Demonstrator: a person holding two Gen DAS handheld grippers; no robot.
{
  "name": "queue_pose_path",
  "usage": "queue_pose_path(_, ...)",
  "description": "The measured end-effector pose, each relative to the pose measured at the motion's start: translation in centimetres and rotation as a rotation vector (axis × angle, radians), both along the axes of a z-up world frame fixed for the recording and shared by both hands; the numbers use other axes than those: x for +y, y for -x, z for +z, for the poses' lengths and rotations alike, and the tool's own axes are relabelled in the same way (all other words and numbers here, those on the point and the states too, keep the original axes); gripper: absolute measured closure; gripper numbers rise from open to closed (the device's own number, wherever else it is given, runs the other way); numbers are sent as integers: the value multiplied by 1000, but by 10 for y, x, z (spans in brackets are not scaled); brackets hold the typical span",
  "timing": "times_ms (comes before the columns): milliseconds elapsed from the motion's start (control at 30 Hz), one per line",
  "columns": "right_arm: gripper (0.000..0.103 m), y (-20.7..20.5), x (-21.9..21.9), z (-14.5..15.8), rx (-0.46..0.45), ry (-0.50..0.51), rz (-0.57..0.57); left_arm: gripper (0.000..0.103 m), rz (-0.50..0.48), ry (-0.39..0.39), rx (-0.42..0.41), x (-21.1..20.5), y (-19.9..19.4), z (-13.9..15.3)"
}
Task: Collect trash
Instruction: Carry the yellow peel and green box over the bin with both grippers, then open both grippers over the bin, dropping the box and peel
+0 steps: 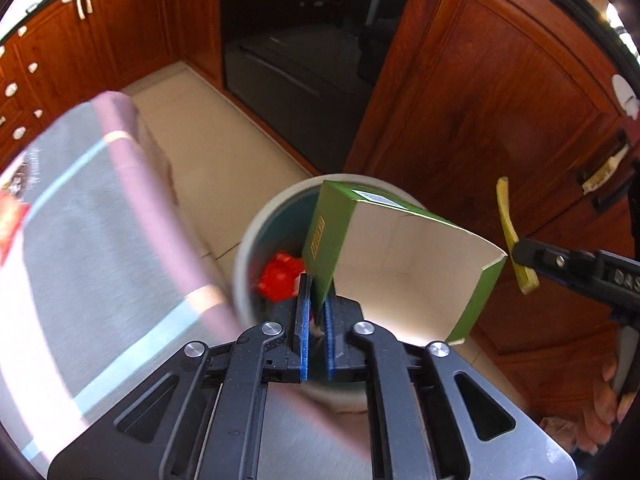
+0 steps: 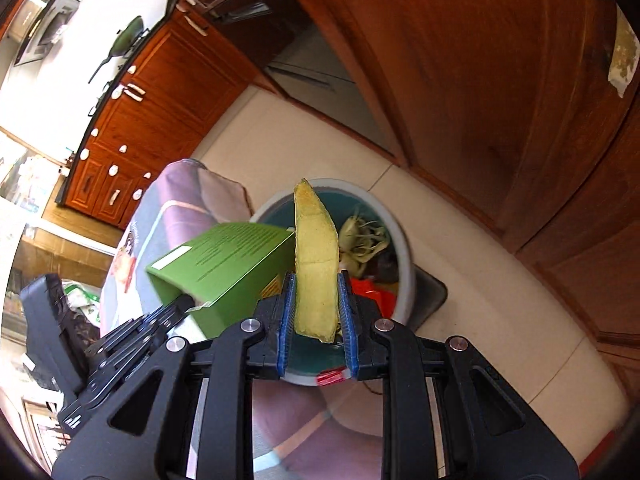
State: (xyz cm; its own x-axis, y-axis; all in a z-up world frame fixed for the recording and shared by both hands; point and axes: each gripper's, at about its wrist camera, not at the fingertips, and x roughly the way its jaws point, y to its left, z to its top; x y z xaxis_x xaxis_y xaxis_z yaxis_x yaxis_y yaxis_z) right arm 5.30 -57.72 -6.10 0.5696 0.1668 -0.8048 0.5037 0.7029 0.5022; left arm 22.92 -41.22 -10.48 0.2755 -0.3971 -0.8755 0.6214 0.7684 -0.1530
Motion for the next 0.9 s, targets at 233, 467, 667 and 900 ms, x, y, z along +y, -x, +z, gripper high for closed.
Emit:
queue_pose_path(233,83,-11,-5,-15,37,-1,2,52,-22,-27,74,-8,-1,-32)
queue_pose_path(467,83,-28,6,-31,64,-22,45,31,14,-22,112,15,-3,-31)
queue_pose_path(667,83,-35,19,-39,82,-30,65,7,-15,-18,83,26,12,-15)
queue_pose_path(900,80,-48,23,-36,88,-14,74,4,-48,-16,39,33,24,1)
